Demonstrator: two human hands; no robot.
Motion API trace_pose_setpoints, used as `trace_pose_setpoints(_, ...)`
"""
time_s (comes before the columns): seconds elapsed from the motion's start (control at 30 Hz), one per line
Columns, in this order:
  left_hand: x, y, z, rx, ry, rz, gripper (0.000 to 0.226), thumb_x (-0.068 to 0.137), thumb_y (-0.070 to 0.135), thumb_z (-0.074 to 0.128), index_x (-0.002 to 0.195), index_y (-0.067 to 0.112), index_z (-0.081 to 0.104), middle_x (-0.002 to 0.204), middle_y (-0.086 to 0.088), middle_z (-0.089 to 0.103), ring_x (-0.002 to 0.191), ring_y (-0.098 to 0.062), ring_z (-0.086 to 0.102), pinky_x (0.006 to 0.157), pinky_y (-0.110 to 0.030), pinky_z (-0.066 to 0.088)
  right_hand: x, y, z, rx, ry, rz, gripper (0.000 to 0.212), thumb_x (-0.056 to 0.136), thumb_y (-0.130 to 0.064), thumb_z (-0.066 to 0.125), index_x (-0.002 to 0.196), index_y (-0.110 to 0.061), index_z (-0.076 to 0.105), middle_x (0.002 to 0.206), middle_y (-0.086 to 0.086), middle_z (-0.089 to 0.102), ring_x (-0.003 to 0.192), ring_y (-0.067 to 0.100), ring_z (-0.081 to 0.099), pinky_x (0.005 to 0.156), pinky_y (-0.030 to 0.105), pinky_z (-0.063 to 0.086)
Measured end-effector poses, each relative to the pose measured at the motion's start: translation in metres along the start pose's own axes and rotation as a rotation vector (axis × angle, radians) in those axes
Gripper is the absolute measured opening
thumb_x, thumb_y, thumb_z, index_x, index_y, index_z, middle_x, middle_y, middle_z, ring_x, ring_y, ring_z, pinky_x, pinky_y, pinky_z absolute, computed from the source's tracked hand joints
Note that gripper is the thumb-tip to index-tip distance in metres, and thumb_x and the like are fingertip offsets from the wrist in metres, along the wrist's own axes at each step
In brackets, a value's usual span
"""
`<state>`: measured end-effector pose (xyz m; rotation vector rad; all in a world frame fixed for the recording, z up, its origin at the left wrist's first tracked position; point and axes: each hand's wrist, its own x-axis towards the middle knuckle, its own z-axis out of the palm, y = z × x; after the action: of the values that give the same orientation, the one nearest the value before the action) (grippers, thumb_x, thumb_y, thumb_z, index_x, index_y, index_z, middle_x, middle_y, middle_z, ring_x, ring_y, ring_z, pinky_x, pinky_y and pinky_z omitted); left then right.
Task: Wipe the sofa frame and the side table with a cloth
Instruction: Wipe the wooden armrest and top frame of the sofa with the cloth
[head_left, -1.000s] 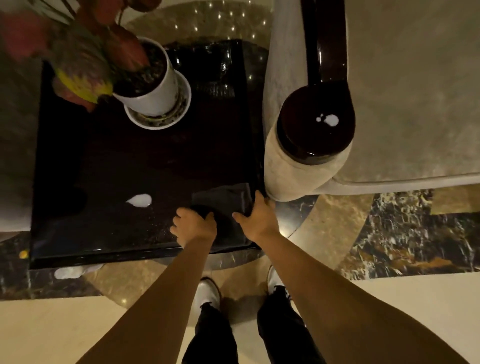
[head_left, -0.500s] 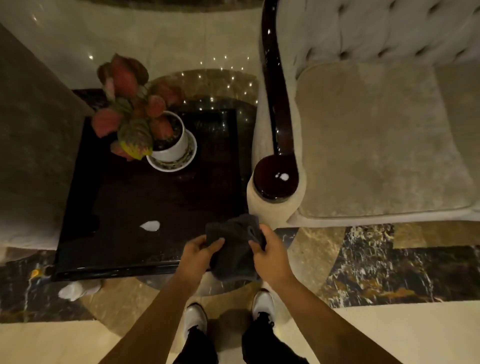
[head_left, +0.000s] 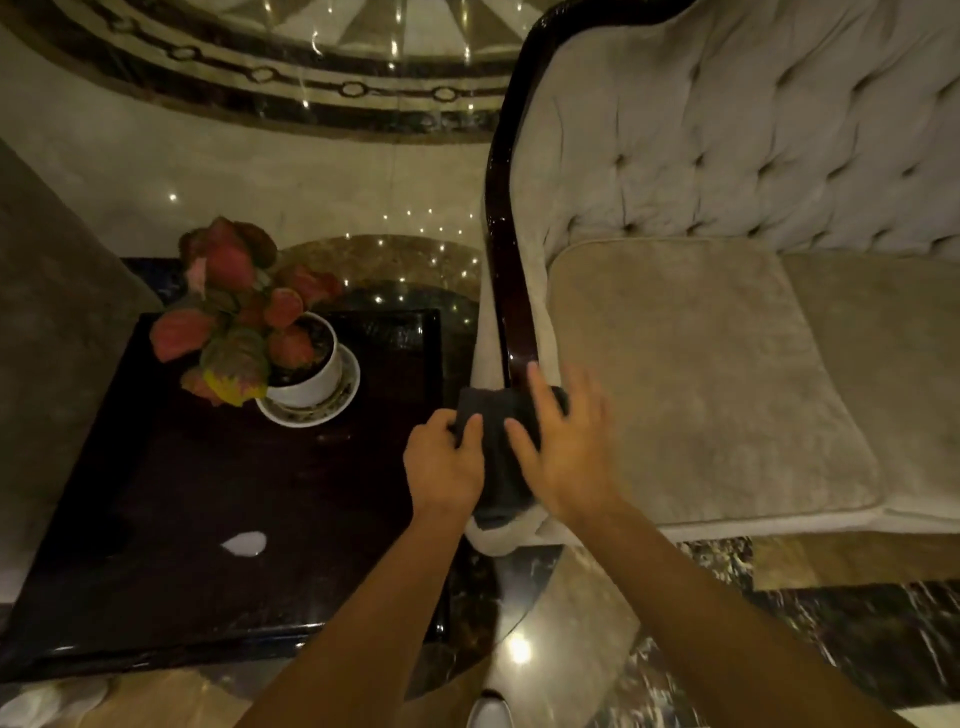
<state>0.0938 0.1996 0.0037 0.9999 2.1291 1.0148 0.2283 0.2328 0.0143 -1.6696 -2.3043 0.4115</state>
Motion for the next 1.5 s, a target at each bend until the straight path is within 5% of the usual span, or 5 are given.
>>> trace_pose_setpoints(0.17,-0.014,-0.042,0.011,-0.313,-0.071,-0.257,0.037,0.101,0.040,0.038,0.098,0.016,0.065,0.093,-0.005,0.068,0.090,-0.020,0.065,0.082,-0.039,0.052,0.003,0.011,0.044,-0.209,-0.156,-0.358,0.068,0.100,-0.056,0.024,0.158,-0.021,0.018,0.167,0.010,0.016,0.154,0.028,0.003,0.122,0.059,0.012)
trace_pose_setpoints(0.47,0.004,-0.018,0.028,-0.579,-0.164,-0.479,0.050,0.101,0.051,0.025,0.110,0.025,0.067,0.110,-0.002,0.069,0.108,-0.020,0.061,0.099,-0.039,0.045,-0.050,0.013,0.041,-0.225,-0.258,-0.275,0.063,0.105,-0.049,0.010,0.159,-0.018,0.002,0.168,0.013,0.003,0.152,0.041,-0.011,0.123,0.060,0.006)
trace_pose_setpoints(0.9,0.004,-0.023,0.041,-0.800,-0.201,-0.614,0.039,0.091,0.053,0.047,0.097,0.024,0.074,0.080,0.003,0.077,0.072,-0.012,0.073,0.052,-0.020,0.053,-0.052,0.004,0.052,0.151,-0.200,-0.030,0.064,0.101,-0.053,0.016,0.157,-0.031,-0.006,0.164,0.001,-0.026,0.148,0.033,-0.029,0.117,0.063,0.026)
trace_pose_setpoints(1.17,0.013,-0.039,0.038,-0.874,-0.331,-0.575,0.039,0.093,0.048,0.047,0.100,0.026,0.078,0.113,-0.006,0.073,0.106,-0.020,0.069,0.092,-0.038,0.051,0.058,0.007,0.048,-0.106,-0.077,-0.160,0.061,0.104,-0.047,0.025,0.159,-0.024,0.011,0.167,0.014,-0.013,0.148,0.049,-0.015,0.121,0.063,0.010)
trace_pose_setpoints(1.5,0.004,-0.027,0.028,-0.912,-0.368,-0.584,0.041,0.099,0.040,0.040,0.105,0.021,0.076,0.111,-0.007,0.074,0.101,-0.020,0.070,0.080,-0.033,0.055,0.016,-0.017,0.051,-0.208,-0.120,-0.212,0.061,0.103,-0.045,0.013,0.158,-0.020,0.018,0.167,0.011,0.010,0.153,0.037,-0.007,0.121,0.062,0.004)
